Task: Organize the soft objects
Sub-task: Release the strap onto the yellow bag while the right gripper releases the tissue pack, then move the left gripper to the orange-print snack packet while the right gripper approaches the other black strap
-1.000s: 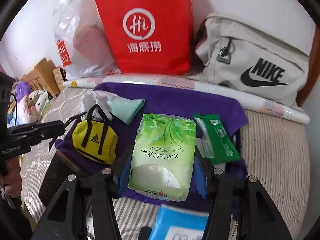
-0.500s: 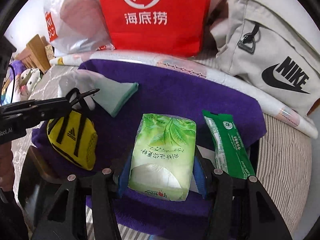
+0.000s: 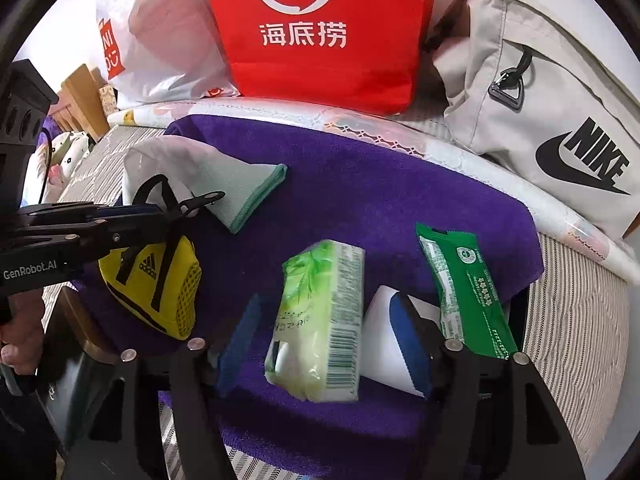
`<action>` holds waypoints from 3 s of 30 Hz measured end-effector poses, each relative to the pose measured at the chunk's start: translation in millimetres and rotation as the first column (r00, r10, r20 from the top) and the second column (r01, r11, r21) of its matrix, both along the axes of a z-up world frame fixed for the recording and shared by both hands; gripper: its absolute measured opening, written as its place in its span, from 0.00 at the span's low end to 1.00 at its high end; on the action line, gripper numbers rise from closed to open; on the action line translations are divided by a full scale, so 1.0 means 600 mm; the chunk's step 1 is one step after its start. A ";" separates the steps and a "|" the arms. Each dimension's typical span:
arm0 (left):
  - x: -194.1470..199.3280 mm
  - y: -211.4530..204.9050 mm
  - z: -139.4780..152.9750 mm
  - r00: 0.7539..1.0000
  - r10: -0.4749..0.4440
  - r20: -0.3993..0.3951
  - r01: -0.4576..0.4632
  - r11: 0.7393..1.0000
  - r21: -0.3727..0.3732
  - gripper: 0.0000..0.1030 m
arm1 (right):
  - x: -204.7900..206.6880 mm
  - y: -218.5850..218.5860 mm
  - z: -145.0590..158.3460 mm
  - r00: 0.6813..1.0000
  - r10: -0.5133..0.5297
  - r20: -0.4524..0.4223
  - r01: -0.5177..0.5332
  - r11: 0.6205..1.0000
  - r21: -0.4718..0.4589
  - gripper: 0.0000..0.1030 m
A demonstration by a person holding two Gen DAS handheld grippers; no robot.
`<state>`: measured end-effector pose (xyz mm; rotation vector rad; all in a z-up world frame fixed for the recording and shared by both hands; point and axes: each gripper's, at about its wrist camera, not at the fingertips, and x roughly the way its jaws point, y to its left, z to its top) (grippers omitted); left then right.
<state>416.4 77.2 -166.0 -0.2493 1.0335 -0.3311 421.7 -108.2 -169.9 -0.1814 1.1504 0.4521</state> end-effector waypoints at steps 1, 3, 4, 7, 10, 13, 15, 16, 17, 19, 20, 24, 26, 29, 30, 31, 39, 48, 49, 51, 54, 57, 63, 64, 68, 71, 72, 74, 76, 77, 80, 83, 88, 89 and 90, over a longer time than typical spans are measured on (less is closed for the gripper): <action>-0.001 0.002 0.001 1.000 -0.001 0.000 0.001 1.000 -0.002 0.20 | 0.000 -0.001 0.000 1.000 -0.005 0.000 0.005 1.000 0.001 0.65; -0.002 0.005 0.002 1.000 0.005 -0.010 -0.005 1.000 -0.008 0.21 | -0.001 -0.006 0.001 1.000 -0.015 -0.008 0.015 1.000 0.016 0.65; -0.003 0.006 0.003 1.000 0.005 -0.016 -0.005 1.000 -0.011 0.24 | -0.002 -0.009 0.002 1.000 -0.022 -0.014 0.022 0.999 0.027 0.65; -0.009 0.008 0.006 0.999 0.007 -0.034 -0.007 1.000 -0.002 0.34 | -0.006 -0.019 0.011 0.999 -0.037 -0.027 0.038 0.997 0.062 0.65; -0.021 0.009 0.015 0.999 0.013 -0.033 -0.013 1.000 0.012 0.38 | -0.015 -0.027 0.025 0.998 -0.055 -0.019 0.057 0.995 0.084 0.65; -0.038 0.012 0.027 1.000 0.021 -0.021 -0.021 0.999 0.028 0.39 | -0.029 -0.035 0.044 0.998 -0.068 -0.008 0.068 0.991 0.113 0.65; -0.053 0.013 0.038 1.000 0.022 -0.009 -0.022 0.999 0.033 0.39 | -0.041 -0.044 0.059 0.997 -0.079 0.002 0.078 0.987 0.138 0.65; -0.064 0.014 0.046 1.000 0.023 -0.002 -0.023 0.999 0.033 0.39 | -0.048 -0.046 0.067 0.996 -0.084 0.008 0.082 0.985 0.150 0.65; -0.071 0.013 0.052 1.000 0.023 0.003 -0.023 0.999 0.033 0.39 | -0.054 -0.048 0.074 0.996 -0.087 0.012 0.084 0.984 0.159 0.65; -0.088 0.012 0.065 1.000 0.021 0.013 -0.021 0.999 0.037 0.39 | -0.070 -0.052 0.090 0.995 -0.097 0.027 0.091 0.980 0.177 0.65; -0.100 0.012 0.072 1.000 0.022 0.022 -0.023 0.999 0.042 0.39 | -0.081 -0.055 0.099 0.994 -0.102 0.038 0.093 0.979 0.184 0.65; -0.143 0.007 0.095 0.999 0.020 0.045 -0.023 0.998 0.065 0.39 | -0.121 -0.064 0.132 0.991 -0.113 0.076 0.096 0.975 0.199 0.65; -0.168 0.004 0.104 0.998 0.017 0.054 -0.021 0.997 0.068 0.39 | -0.141 -0.069 0.145 0.989 -0.119 0.087 0.099 0.974 0.206 0.65; -0.204 -0.003 0.113 0.998 0.007 0.065 -0.013 0.996 0.086 0.39 | -0.179 -0.080 0.163 0.987 -0.126 0.102 0.100 0.969 0.228 0.65; -0.219 -0.005 0.116 0.998 0.009 0.068 -0.016 0.995 0.095 0.39 | -0.195 -0.082 0.168 0.987 -0.123 0.103 0.095 0.966 0.240 0.65; -0.232 -0.009 0.117 0.997 0.009 0.072 -0.016 0.995 0.100 0.39 | -0.208 -0.084 0.173 0.988 -0.119 0.103 0.090 0.965 0.245 0.65; -0.324 -0.025 0.111 0.997 0.004 0.072 -0.013 0.992 0.128 0.39 | -0.325 -0.084 0.197 0.987 -0.069 0.148 0.031 0.969 0.245 0.51; -0.402 -0.042 0.070 0.999 0.002 0.045 -0.009 0.990 0.143 0.39 | -0.425 -0.108 0.160 0.989 -0.067 0.129 0.036 0.972 0.231 0.43; -0.408 -0.044 0.063 0.999 0.002 0.040 -0.008 0.990 0.143 0.39 | -0.433 -0.111 0.149 0.991 -0.070 0.116 0.042 0.973 0.226 0.41; -0.419 -0.049 0.050 0.999 -0.010 0.032 0.005 0.991 0.137 0.39 | -0.446 -0.113 0.131 0.992 -0.073 0.101 0.051 0.977 0.209 0.40; -0.429 -0.055 0.031 1.000 -0.013 0.021 0.010 0.991 0.134 0.39 | -0.463 -0.118 0.101 0.994 -0.072 0.083 0.056 0.982 0.181 0.40; -0.432 -0.058 0.016 1.000 -0.012 0.006 0.011 0.994 0.111 0.39 | -0.465 -0.122 0.072 0.995 -0.085 0.056 0.075 0.984 0.164 0.40; -0.432 -0.064 -0.015 1.000 -0.002 -0.013 0.004 0.993 0.122 0.39 | -0.455 -0.128 0.028 0.992 -0.125 0.031 0.118 0.978 0.169 0.40; -0.431 -0.062 -0.020 1.000 0.001 -0.021 0.002 0.993 0.120 0.39 | -0.454 -0.128 0.020 0.991 -0.135 0.022 0.129 0.977 0.170 0.40; -0.423 -0.059 -0.033 0.999 0.006 -0.036 -0.001 0.993 0.116 0.39 | -0.447 -0.128 -0.005 0.987 -0.158 -0.008 0.157 0.971 0.181 0.40; -0.417 -0.058 -0.039 0.999 0.011 -0.044 -0.006 0.994 0.111 0.39 | -0.440 -0.125 -0.015 0.983 -0.183 -0.016 0.182 0.963 0.197 0.39; -0.415 -0.057 -0.041 0.999 0.012 -0.045 -0.007 0.994 0.109 0.39 | -0.438 -0.122 -0.019 0.982 -0.189 -0.019 0.189 0.962 0.197 0.39; -0.412 -0.057 -0.045 0.999 0.015 -0.051 -0.010 0.995 0.102 0.39 | -0.435 -0.114 -0.028 0.980 -0.196 -0.034 0.199 0.960 0.199 0.37; -0.409 -0.057 -0.049 0.998 0.018 -0.058 -0.013 0.996 0.092 0.39 | -0.438 -0.104 -0.027 0.978 -0.207 -0.005 0.205 0.962 0.179 0.37; -0.409 -0.056 -0.051 0.998 0.020 -0.060 -0.015 0.996 0.086 0.39 | -0.442 -0.097 -0.027 0.978 -0.208 0.013 0.204 0.967 0.155 0.37; -0.404 -0.058 -0.057 0.997 0.025 -0.070 -0.020 0.997 0.076 0.39 | -0.448 -0.084 -0.028 0.977 -0.206 0.062 0.199 0.975 0.100 0.35; -0.404 -0.056 -0.062 0.996 0.029 -0.081 -0.024 0.998 0.056 0.39 | -0.454 -0.077 -0.030 0.973 -0.211 0.099 0.206 0.977 0.058 0.30; -0.403 -0.055 -0.060 0.996 0.044 -0.077 -0.040 0.998 0.050 0.44 | -0.456 -0.080 -0.030 0.977 -0.188 0.101 0.183 0.982 0.058 0.21; -0.403 -0.054 -0.059 0.996 0.044 -0.078 -0.041 0.998 0.044 0.44 | -0.456 -0.081 -0.029 0.978 -0.184 0.097 0.179 0.982 0.057 0.21; -0.404 -0.055 -0.058 0.996 0.042 -0.078 -0.039 0.998 0.039 0.44 | -0.458 -0.082 -0.029 0.980 -0.179 0.092 0.174 0.983 0.058 0.21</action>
